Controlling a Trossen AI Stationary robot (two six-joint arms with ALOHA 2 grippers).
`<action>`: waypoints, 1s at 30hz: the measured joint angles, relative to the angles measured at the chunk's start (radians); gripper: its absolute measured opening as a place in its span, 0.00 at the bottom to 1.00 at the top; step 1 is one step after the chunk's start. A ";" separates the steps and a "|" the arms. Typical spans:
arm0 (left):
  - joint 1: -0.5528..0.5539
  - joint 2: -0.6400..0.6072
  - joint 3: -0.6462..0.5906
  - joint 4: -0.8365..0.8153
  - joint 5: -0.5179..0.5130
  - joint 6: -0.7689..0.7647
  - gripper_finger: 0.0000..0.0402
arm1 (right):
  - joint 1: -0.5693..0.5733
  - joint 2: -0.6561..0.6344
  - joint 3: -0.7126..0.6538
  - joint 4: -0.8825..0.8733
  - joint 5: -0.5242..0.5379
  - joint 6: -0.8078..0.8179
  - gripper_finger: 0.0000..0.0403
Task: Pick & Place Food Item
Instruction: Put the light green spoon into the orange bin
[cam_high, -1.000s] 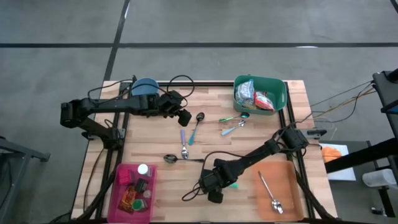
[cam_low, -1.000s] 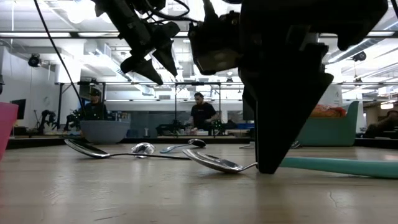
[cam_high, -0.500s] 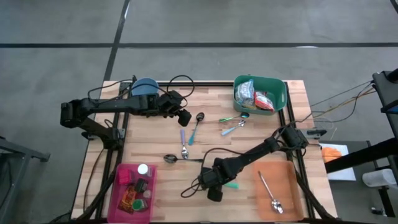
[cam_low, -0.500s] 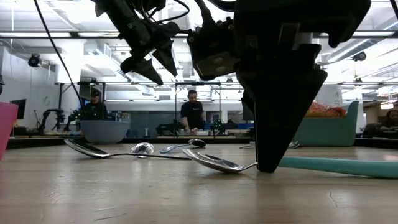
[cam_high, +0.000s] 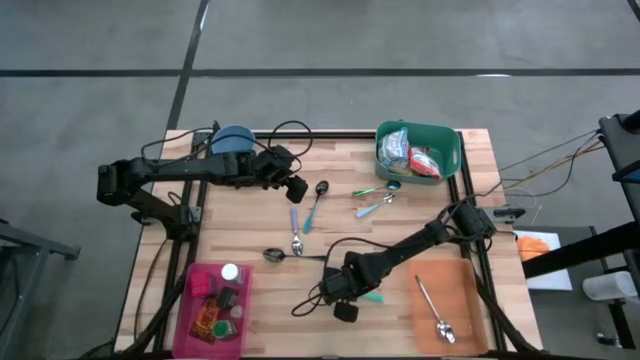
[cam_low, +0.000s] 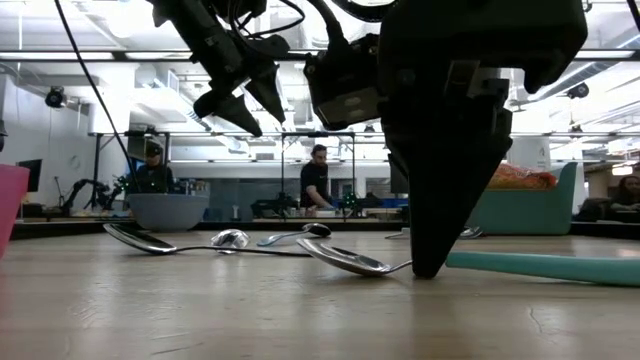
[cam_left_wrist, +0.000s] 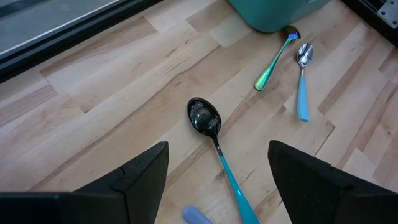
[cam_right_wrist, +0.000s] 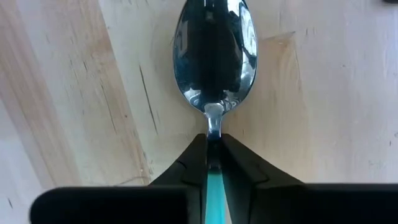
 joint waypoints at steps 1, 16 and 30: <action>0.000 0.000 0.000 0.000 0.000 0.000 0.70 | 0.000 0.000 0.000 0.000 0.000 0.000 0.07; 0.000 0.000 0.000 0.000 0.000 0.000 0.70 | 0.001 -0.005 0.002 0.001 0.004 0.000 0.10; 0.000 0.000 0.000 0.000 0.000 0.000 0.70 | 0.001 -0.157 0.002 -0.106 0.038 0.034 0.10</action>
